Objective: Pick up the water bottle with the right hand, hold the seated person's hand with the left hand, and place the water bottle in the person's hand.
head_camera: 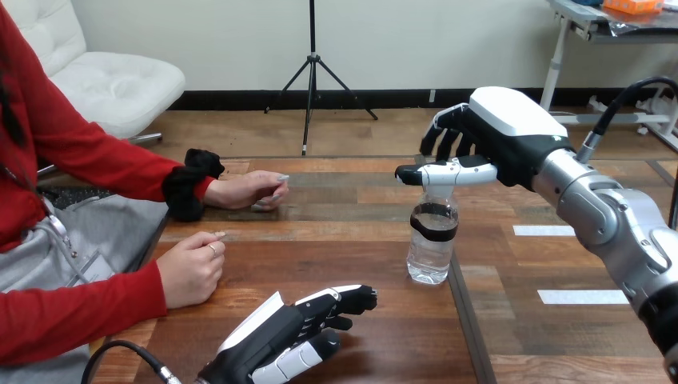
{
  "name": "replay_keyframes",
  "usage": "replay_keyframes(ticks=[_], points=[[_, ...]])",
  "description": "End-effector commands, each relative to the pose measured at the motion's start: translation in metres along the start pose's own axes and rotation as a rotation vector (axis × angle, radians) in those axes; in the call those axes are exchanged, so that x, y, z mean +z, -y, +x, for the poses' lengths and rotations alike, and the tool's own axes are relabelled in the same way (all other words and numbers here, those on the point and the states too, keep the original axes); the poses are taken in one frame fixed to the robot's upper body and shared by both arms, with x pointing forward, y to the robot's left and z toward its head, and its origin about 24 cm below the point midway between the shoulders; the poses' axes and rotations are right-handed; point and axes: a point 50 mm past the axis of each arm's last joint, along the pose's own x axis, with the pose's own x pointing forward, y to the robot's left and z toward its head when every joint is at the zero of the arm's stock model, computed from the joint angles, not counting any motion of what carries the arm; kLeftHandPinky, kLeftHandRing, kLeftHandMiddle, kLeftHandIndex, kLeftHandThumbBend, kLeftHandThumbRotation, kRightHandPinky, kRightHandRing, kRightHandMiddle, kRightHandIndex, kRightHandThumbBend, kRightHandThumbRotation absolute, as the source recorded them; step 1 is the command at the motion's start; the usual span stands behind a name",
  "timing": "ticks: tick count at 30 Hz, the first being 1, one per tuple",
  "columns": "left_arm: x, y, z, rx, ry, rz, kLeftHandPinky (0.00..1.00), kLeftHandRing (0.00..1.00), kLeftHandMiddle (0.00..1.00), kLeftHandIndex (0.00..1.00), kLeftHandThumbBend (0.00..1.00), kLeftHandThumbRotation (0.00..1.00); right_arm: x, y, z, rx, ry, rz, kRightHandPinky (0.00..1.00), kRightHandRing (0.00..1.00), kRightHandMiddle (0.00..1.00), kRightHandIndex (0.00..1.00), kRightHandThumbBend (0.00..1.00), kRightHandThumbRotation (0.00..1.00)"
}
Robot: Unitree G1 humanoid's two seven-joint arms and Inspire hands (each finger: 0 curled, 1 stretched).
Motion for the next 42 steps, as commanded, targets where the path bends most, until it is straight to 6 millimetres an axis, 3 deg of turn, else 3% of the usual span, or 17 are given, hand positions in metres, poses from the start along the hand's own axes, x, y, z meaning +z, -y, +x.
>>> replay_keyframes(ticks=[1, 11, 18, 42], points=[[0.013, -0.016, 0.014, 0.03, 0.064, 0.043, 0.84, 0.89, 0.86, 0.85, 1.0, 1.0, 0.007, 0.029, -0.002, -0.103, 0.04, 0.011, 0.6, 0.66, 0.68, 0.73, 0.97, 0.92], [0.013, -0.017, 0.016, 0.02, 0.063, 0.046, 0.85, 0.89, 0.87, 0.86, 1.0, 1.0, 0.007, 0.032, -0.007, -0.144, 0.054, 0.056, 0.6, 0.65, 0.68, 0.74, 0.97, 0.91], [0.012, -0.018, 0.017, 0.019, 0.059, 0.039, 0.85, 0.9, 0.87, 0.86, 1.0, 1.0, 0.006, 0.035, -0.011, -0.178, 0.066, 0.07, 0.5, 0.56, 0.67, 0.74, 0.97, 0.91], [0.01, -0.02, 0.032, 0.012, 0.055, 0.019, 0.83, 0.87, 0.87, 0.86, 1.0, 1.0, 0.009, 0.045, -0.02, -0.224, 0.053, 0.08, 0.56, 0.63, 0.66, 0.71, 0.95, 0.93]])
